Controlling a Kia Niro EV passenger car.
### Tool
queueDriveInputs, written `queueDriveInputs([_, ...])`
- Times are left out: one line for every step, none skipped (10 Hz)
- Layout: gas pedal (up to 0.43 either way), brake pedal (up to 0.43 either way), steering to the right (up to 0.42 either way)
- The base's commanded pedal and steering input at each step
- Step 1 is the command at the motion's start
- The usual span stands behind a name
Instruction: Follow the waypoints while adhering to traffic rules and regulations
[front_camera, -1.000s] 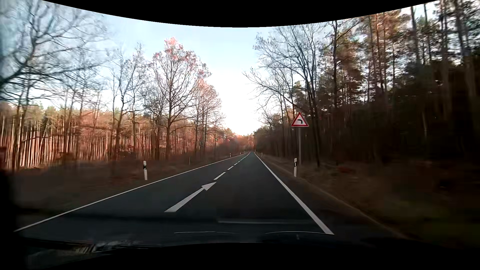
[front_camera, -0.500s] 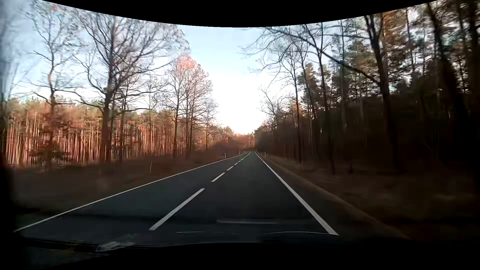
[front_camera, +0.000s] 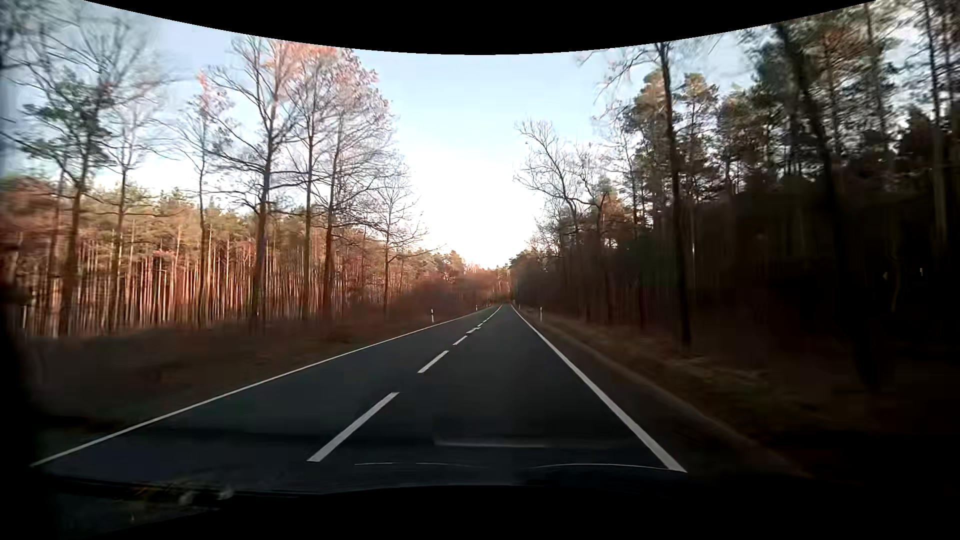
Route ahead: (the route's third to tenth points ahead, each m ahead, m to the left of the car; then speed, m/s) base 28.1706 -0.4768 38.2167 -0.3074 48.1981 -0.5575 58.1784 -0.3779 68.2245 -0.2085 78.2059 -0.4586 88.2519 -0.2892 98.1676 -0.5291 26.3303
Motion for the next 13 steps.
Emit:
queueDriveInputs([0.177, 0.0, 0.0])
queueDriveInputs([0.177, 0.0, 0.0])
queueDriveInputs([0.177, 0.0, 0.0])
queueDriveInputs([0.177, 0.0, 0.0])
queueDriveInputs([0.177, 0.0, 0.0])
queueDriveInputs([0.177, 0.0, 0.0])
queueDriveInputs([0.177, 0.0, 0.0])
queueDriveInputs([0.177, 0.0, 0.001])
queueDriveInputs([0.177, 0.0, 0.001])
queueDriveInputs([0.177, 0.0, 0.001])
queueDriveInputs([0.177, 0.0, 0.001])
queueDriveInputs([0.177, 0.0, 0.001])
queueDriveInputs([0.177, 0.0, 0.0])
